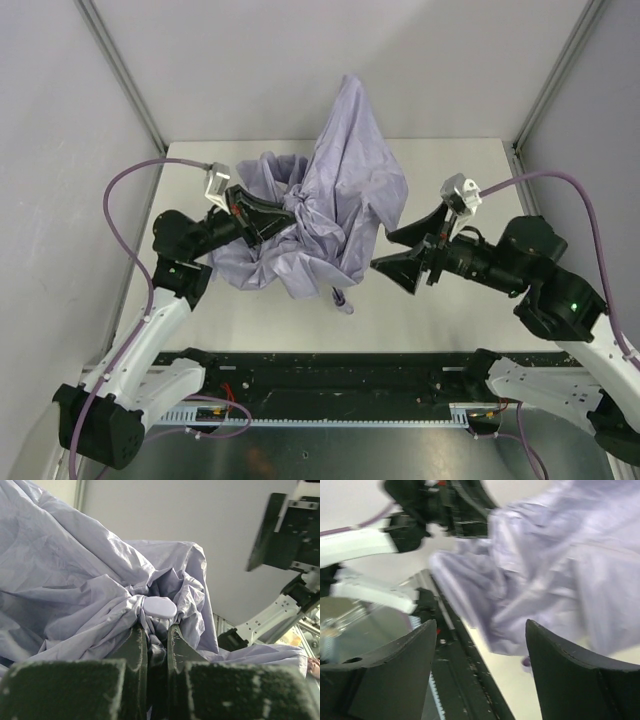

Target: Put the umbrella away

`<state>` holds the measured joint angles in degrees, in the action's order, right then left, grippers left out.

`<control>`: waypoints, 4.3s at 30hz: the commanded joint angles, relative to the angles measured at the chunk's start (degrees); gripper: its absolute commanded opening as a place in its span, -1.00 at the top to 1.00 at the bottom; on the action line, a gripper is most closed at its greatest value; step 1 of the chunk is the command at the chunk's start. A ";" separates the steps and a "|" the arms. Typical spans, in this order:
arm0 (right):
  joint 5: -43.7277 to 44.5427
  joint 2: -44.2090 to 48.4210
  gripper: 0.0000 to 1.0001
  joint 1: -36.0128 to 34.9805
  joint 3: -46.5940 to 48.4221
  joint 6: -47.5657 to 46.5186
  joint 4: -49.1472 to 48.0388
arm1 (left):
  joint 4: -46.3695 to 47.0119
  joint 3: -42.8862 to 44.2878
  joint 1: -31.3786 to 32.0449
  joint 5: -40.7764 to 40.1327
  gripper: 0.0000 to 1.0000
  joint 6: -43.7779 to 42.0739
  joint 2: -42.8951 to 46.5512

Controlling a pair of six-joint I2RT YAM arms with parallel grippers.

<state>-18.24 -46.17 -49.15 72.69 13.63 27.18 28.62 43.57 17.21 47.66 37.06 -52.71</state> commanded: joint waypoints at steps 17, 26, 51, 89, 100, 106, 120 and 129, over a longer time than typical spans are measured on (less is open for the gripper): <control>-0.19 -14.13 0.42 -4.44 -0.61 -11.95 -7.11 | 5.79 4.03 6.52 12.24 1.00 -3.09 -1.06; 0.59 -19.17 0.42 -6.84 -0.61 -10.03 -13.67 | 5.75 4.23 10.19 10.15 1.00 -3.15 -0.97; 5.53 -10.50 -0.84 36.82 4.26 5.91 3.52 | 5.74 2.52 6.07 10.64 1.00 -0.45 2.02; -5.96 -19.26 -0.29 18.33 -11.46 30.34 -35.35 | 11.22 4.22 9.71 2.47 1.00 4.27 -0.74; -7.49 -3.51 -0.75 52.66 -8.45 5.47 -1.56 | 11.20 -0.55 0.72 9.06 1.00 10.79 2.43; -10.55 -1.75 -0.70 48.90 -7.85 -11.87 4.70 | 11.15 0.22 -3.18 14.52 1.00 14.81 1.75; -10.44 -15.43 -0.68 26.28 -3.60 -40.30 9.81 | 11.10 1.18 -3.24 20.22 1.00 15.31 1.97; -13.29 -19.15 -0.17 24.75 -2.89 -41.16 14.39 | 11.08 2.73 -3.17 20.75 1.00 15.35 1.88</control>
<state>-30.89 -63.99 -23.29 67.64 -25.41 39.13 35.97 42.59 14.26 68.18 51.27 -52.07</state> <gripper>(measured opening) 0.659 0.101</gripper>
